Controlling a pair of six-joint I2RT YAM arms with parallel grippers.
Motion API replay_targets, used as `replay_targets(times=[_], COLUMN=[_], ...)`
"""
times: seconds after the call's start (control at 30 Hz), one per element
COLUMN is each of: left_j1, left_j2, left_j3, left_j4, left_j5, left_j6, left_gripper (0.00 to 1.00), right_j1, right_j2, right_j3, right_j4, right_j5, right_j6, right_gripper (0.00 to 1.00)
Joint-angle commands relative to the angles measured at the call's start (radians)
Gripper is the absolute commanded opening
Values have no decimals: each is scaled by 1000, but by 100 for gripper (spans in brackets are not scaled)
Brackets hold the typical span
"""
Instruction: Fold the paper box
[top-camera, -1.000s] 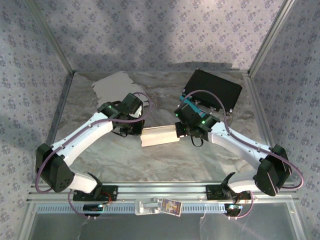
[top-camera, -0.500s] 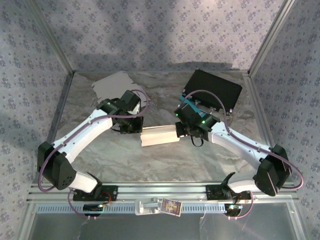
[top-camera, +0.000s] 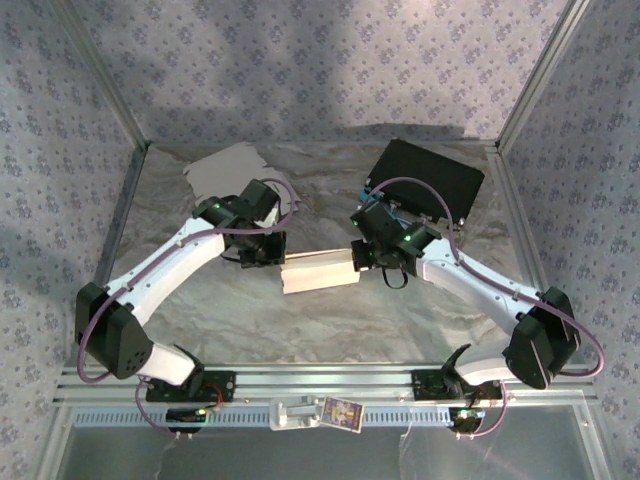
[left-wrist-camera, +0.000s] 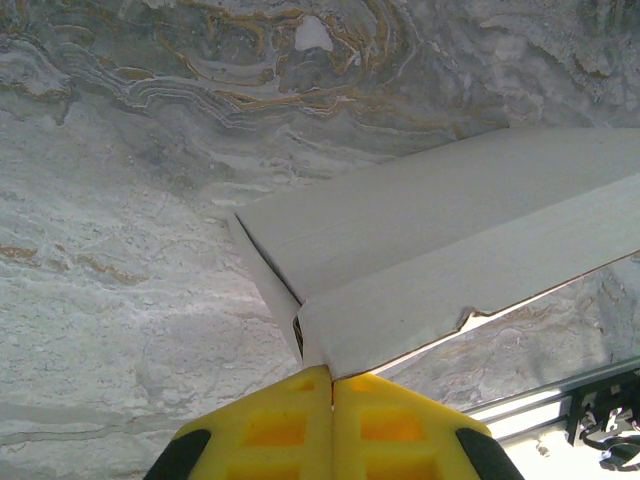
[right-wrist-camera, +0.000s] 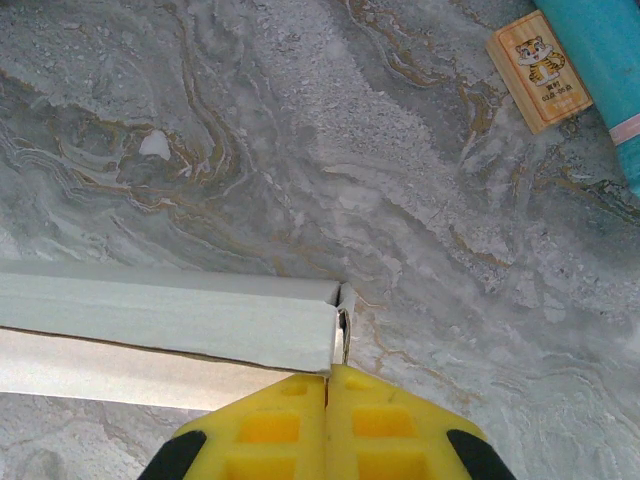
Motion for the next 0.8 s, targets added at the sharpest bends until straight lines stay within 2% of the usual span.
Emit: replay_targets(times=[0.0,0.47,0.77], left_j1=[3,7,9], left_j2=[2,-92,-91], left_j3=[15,-163,-164], left_j4=[39,183,137], left_j5=[60,75,41], left_j6=[-7,51,108], left_gripper=[0,0,0], right_j1=[6,8,18], right_j2=[17,19,18], right_j3=[26,16,13], right_j4=[-21,-9,-10], right_j5=[-55,-49,-35], right_j6=[13,9,-10], right_gripper=[0,0,0])
